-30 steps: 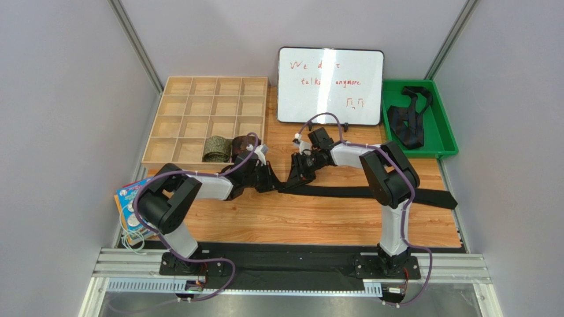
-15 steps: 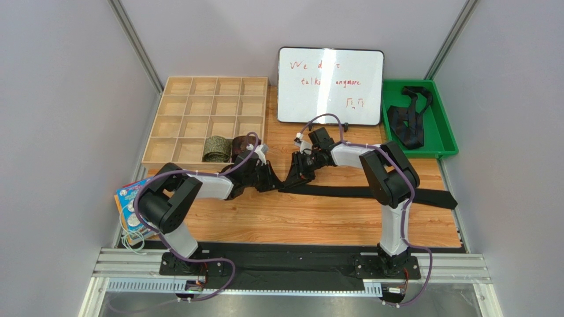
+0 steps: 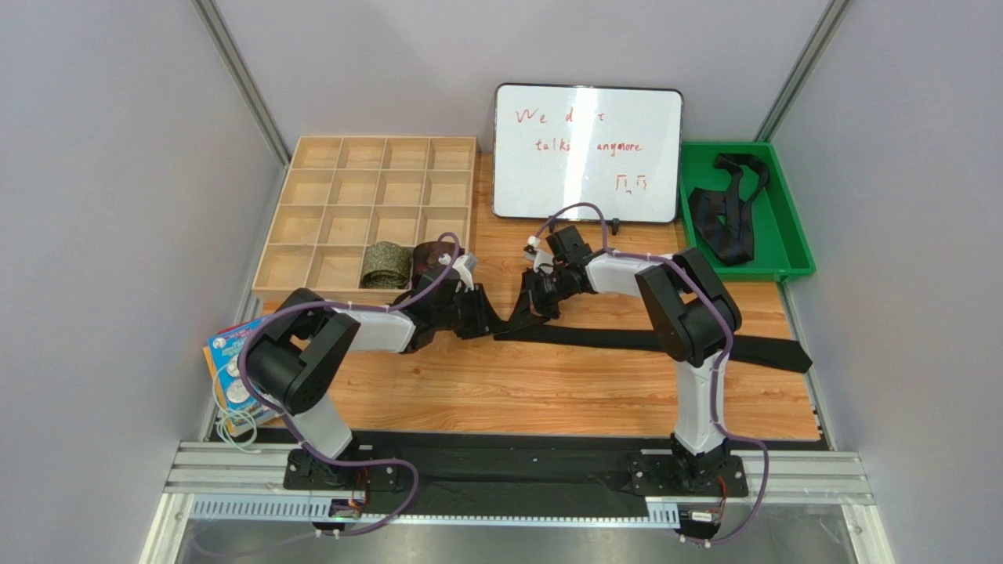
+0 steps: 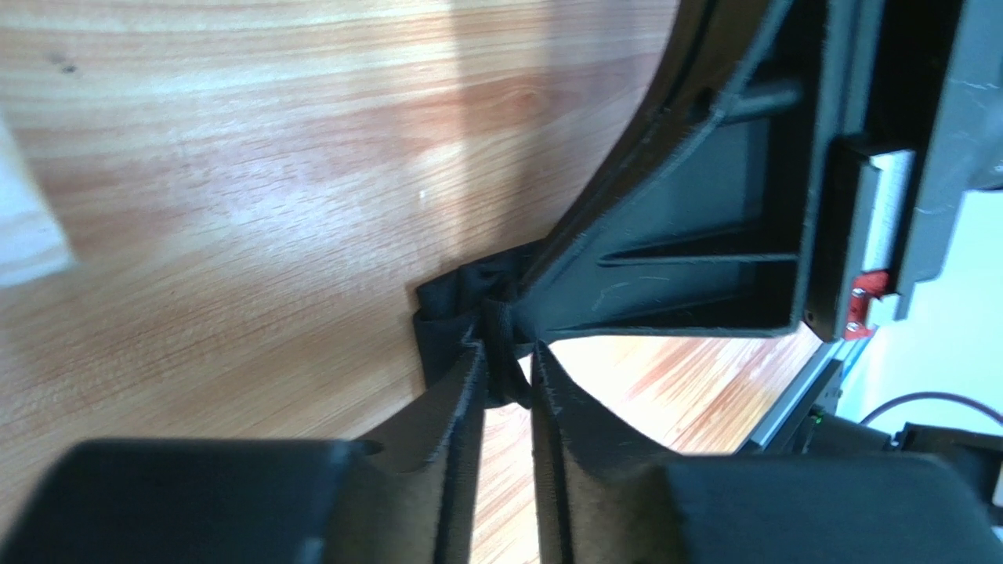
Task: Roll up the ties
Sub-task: Roll the tie at the center of the board.
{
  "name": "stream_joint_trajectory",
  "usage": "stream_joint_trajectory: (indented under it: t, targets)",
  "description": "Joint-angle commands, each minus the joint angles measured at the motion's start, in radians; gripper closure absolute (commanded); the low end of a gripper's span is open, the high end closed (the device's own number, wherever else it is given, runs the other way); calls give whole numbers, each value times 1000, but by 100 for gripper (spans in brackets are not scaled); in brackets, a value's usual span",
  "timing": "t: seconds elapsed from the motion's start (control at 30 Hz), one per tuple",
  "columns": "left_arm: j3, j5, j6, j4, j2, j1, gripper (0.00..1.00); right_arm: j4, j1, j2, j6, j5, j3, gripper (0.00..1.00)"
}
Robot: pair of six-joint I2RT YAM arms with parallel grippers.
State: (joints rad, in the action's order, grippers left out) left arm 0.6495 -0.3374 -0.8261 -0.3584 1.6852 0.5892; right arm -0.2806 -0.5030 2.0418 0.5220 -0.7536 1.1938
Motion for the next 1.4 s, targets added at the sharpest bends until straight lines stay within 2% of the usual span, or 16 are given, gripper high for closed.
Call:
stream_joint_trajectory:
  t: [0.0, 0.1, 0.2, 0.23, 0.37, 0.4, 0.43, 0.53, 0.63, 0.67, 0.77, 0.83, 0.93, 1.07, 1.3, 1.37]
  targets:
    - [-4, 60, 76, 121, -24, -6, 66, -54, -19, 41, -75, 112, 13, 100]
    - [-7, 29, 137, 134, -74, -26, 56, -68, -17, 47, -97, 114, 15, 100]
    - [-7, -23, 218, 154, -152, -54, 40, -71, -17, 49, -126, 114, 13, 100]
    - [-7, -34, 243, 179, -179, -63, 38, -71, -17, 50, -141, 114, 13, 100]
    - [-1, -138, 428, 262, -307, -120, 37, -69, -17, 61, -187, 111, 12, 100]
    - [4, -213, 480, 277, -353, -127, 37, -69, -16, 61, -195, 109, 10, 100]
    - [10, -239, 631, 326, -376, -130, 39, -69, -14, 61, -201, 108, 7, 100]
    - [33, -373, 928, 407, -452, -135, 41, -58, -14, 60, -229, 93, -3, 100]
    - [62, -558, 1074, 438, -472, -146, 41, -42, -11, 61, -244, 62, -13, 100]
    - [65, -565, 1120, 440, -470, -143, 41, -42, -11, 64, -247, 47, -13, 100]
    - [46, -595, 1112, 379, -458, -131, 41, -51, -8, 67, -266, 16, -20, 100]
    - [-46, -548, 1064, 183, -484, -68, 41, -63, -3, 58, -296, 7, -36, 100]
    - [-140, -438, 1009, -23, -476, 30, 41, -94, 9, 47, -342, -27, -65, 100]
    - [-180, -292, 900, -169, -400, 150, 41, -147, 24, 14, -419, -58, -105, 100]
    - [-309, -112, 969, -433, -302, 231, 40, -196, 50, 9, -507, -119, -132, 100]
    - [-324, -103, 998, -464, -269, 232, 40, -204, 50, 15, -513, -127, -128, 100]
